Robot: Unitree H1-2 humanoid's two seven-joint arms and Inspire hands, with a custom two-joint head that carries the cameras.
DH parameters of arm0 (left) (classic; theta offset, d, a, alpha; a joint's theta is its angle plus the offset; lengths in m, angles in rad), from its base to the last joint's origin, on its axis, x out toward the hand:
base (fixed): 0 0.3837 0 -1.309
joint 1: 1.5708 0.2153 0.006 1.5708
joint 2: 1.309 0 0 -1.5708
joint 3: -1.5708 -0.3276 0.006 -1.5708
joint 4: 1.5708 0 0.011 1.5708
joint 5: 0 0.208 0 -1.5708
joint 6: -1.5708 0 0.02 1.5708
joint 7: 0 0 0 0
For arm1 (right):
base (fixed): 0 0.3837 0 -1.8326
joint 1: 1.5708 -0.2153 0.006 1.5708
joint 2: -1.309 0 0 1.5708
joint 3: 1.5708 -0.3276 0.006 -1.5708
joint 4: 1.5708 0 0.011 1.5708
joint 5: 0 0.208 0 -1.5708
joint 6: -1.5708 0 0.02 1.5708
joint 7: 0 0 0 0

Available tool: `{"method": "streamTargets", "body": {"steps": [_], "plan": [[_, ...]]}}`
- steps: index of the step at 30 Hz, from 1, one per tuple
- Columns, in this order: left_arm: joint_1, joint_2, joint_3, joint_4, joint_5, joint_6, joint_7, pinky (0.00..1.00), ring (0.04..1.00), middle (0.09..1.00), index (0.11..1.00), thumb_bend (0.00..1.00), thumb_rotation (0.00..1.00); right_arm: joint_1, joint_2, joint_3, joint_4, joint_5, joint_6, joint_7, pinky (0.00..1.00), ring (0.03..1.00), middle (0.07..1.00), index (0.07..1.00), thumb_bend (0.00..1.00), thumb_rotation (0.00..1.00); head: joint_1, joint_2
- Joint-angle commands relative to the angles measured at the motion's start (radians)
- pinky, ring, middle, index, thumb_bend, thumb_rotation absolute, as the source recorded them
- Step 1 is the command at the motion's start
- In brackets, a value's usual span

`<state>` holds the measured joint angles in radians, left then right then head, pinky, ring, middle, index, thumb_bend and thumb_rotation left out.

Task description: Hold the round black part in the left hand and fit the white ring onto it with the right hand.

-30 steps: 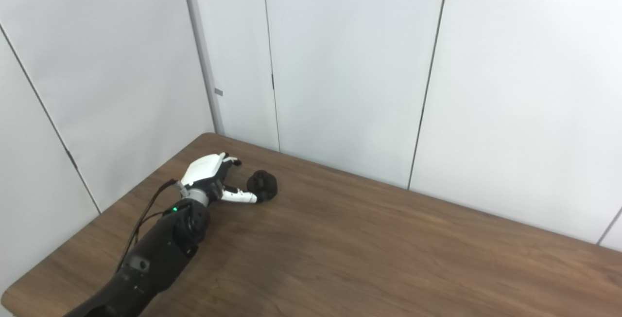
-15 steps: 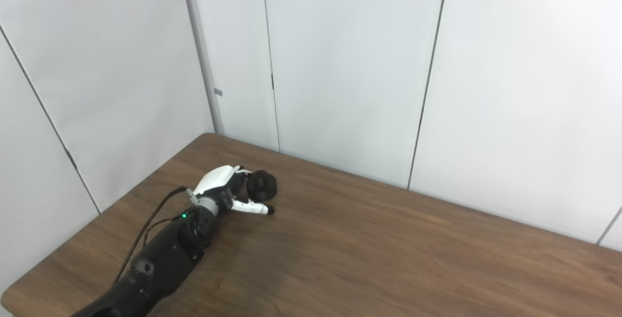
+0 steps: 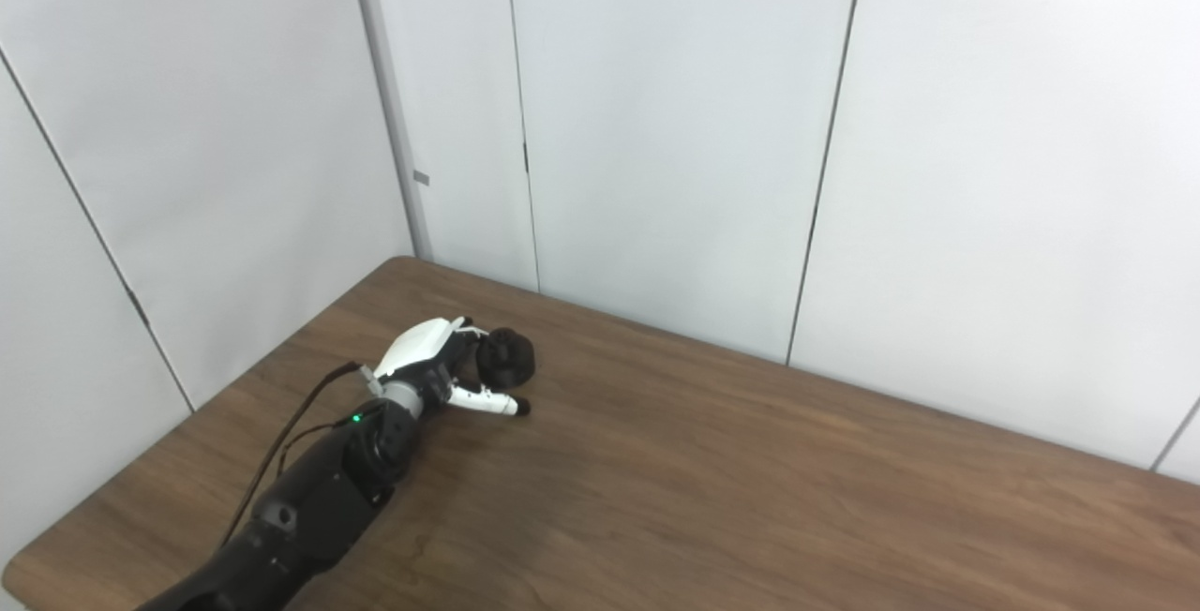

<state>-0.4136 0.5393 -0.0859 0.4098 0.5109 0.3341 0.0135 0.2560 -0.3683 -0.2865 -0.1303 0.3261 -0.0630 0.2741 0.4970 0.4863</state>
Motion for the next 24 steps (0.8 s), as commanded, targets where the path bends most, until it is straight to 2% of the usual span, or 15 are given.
{"method": "streamTargets", "body": {"steps": [1,5,10,14,18,19,20,21,24], "plan": [[-0.026,0.008,-0.002,0.005,0.007,-0.036,0.028,1.00,1.000,1.000,0.752,1.00,0.30,0.019,-0.028,-0.013,-0.015,-0.004,0.014,-0.004,1.00,1.000,0.996,0.980,0.67,0.82,0.001,0.000],[-0.025,0.006,-0.015,0.013,0.037,-0.051,0.082,1.00,1.000,1.000,0.696,0.98,0.24,0.021,-0.029,-0.014,-0.014,-0.008,0.009,-0.003,1.00,0.992,0.984,0.973,0.66,0.82,0.001,0.001],[-0.024,-0.011,-0.015,0.039,0.054,-0.109,0.189,1.00,1.000,1.000,0.617,0.90,0.16,0.023,-0.030,-0.014,-0.023,-0.007,0.015,-0.001,1.00,0.993,0.981,0.973,0.64,0.83,0.000,0.002],[-0.026,-0.027,-0.013,0.058,0.054,-0.132,0.235,1.00,1.000,1.000,0.594,0.88,0.14,0.025,-0.030,-0.013,-0.026,-0.009,0.011,0.000,1.00,0.985,0.972,0.966,0.63,0.83,0.000,0.003],[-0.028,-0.042,-0.010,0.076,0.049,-0.159,0.275,1.00,1.000,0.986,0.567,0.84,0.12,0.029,-0.029,-0.013,-0.033,-0.013,0.018,-0.004,1.00,0.977,0.965,0.959,0.65,0.83,0.000,0.005],[-0.028,-0.047,-0.009,0.081,0.047,-0.164,0.284,1.00,1.000,0.980,0.530,0.69,0.09,0.030,-0.029,-0.013,-0.034,-0.014,0.018,-0.004,1.00,0.975,0.963,0.956,0.65,0.83,-0.001,0.005],[-0.029,-0.051,-0.008,0.085,0.044,-0.168,0.290,1.00,1.000,0.974,0.510,0.61,0.08,0.030,-0.029,-0.013,-0.035,-0.016,0.018,-0.005,1.00,0.973,0.961,0.954,0.65,0.83,-0.001,0.006],[-0.029,-0.055,-0.007,0.091,0.042,-0.173,0.297,1.00,1.000,0.971,0.498,0.56,0.07,0.030,-0.029,-0.014,-0.035,-0.014,0.019,-0.004,1.00,0.972,0.959,0.954,0.65,0.83,-0.001,0.007],[-0.029,-0.065,-0.003,0.101,0.039,-0.193,0.316,1.00,1.000,0.946,0.488,0.53,0.06,0.031,-0.028,-0.015,-0.037,-0.010,0.022,-0.002,1.00,0.967,0.955,0.953,0.65,0.82,-0.001,0.006]]}}
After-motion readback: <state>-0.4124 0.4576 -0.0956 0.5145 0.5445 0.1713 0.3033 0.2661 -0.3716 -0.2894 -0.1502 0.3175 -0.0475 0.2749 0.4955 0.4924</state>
